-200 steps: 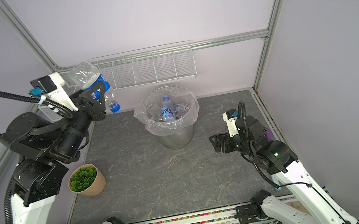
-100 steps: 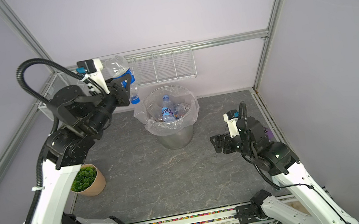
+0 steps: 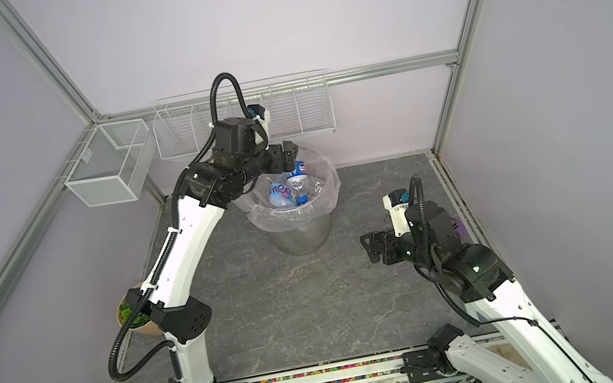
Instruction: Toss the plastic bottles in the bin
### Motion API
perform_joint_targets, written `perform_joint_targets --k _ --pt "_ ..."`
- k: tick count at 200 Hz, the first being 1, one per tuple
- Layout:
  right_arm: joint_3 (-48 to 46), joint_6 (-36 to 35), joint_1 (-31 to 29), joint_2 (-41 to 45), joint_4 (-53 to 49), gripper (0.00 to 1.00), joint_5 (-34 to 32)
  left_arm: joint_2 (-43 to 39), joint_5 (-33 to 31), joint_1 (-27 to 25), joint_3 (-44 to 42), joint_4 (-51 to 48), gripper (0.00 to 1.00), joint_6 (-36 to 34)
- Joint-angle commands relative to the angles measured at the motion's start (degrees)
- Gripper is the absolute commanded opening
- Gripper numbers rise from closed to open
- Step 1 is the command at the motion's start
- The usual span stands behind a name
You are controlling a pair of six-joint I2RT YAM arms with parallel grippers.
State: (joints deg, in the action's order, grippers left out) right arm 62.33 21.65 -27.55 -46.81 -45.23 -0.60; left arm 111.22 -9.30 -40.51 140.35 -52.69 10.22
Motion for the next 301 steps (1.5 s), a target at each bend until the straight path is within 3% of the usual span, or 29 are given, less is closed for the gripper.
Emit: perform_joint_targets --k 1,93,144,193,246,301 --pt "-0.1 -0.8 0.3 0.3 -0.2 0.89 -0.4 -10.8 -1.8 0.2 -5.0 4.8 0.92 0.7" --pt "0.6 -0.3 0.3 -0.3 0.7 0.89 -1.4 -22.3 -3.9 0.3 -19.1 10.7 0.93 -0.5" --pt "0.8 -1.2 0.4 -1.7 2.2 0.89 -3.5 -30.7 -5.0 1.6 -33.8 16.7 0.96 -0.5" --pt "-0.2 -2.2 0.6 -1.9 4.4 0.89 -6.8 -37.2 -3.4 6.1 -46.3 19.9 0.97 2.2" --pt "-3.3 -4.2 0.6 0.0 6.6 0.89 -10.7 -43.0 -8.0 6.7 -57.5 22.9 0.99 1.7" --pt "-15.0 -8.6 0.6 7.1 15.3 0.89 -18.1 -49.4 -14.8 7.1 -71.4 27.0 1.0 1.7"
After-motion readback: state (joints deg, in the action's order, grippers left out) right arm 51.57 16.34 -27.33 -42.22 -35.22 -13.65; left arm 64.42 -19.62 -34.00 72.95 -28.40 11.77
